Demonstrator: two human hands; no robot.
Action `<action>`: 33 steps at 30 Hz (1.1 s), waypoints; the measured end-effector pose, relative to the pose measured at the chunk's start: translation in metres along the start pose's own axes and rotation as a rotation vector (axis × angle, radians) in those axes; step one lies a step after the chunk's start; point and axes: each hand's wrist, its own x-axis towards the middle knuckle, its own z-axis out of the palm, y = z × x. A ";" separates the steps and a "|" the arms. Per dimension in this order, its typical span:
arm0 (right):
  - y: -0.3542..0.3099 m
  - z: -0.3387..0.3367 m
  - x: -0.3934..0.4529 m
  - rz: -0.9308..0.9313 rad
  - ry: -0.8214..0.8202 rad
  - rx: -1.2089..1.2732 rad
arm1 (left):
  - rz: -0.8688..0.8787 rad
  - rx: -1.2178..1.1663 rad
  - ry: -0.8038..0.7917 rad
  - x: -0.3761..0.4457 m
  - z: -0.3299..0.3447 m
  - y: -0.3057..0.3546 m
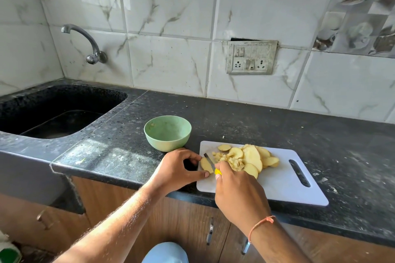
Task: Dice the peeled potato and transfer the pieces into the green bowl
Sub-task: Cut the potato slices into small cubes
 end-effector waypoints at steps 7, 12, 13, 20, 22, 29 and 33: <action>-0.003 0.006 0.008 0.000 -0.041 -0.079 | -0.010 -0.004 0.013 0.000 0.002 0.000; -0.001 0.006 0.003 -0.031 -0.038 -0.105 | -0.025 0.012 0.024 0.002 0.003 0.002; 0.000 0.005 0.003 -0.035 -0.039 -0.102 | -0.035 0.018 0.026 0.002 0.004 0.002; 0.014 0.001 0.007 -0.035 -0.036 -0.044 | -0.065 0.019 -0.015 0.007 0.007 0.001; 0.019 -0.001 0.008 -0.028 -0.017 -0.015 | -0.062 0.023 -0.027 0.008 0.007 0.002; 0.027 0.000 0.006 -0.034 0.004 0.028 | -0.060 0.060 -0.039 0.008 0.009 0.005; 0.025 0.000 0.006 -0.025 -0.003 0.026 | -0.055 0.094 -0.038 0.008 0.010 0.006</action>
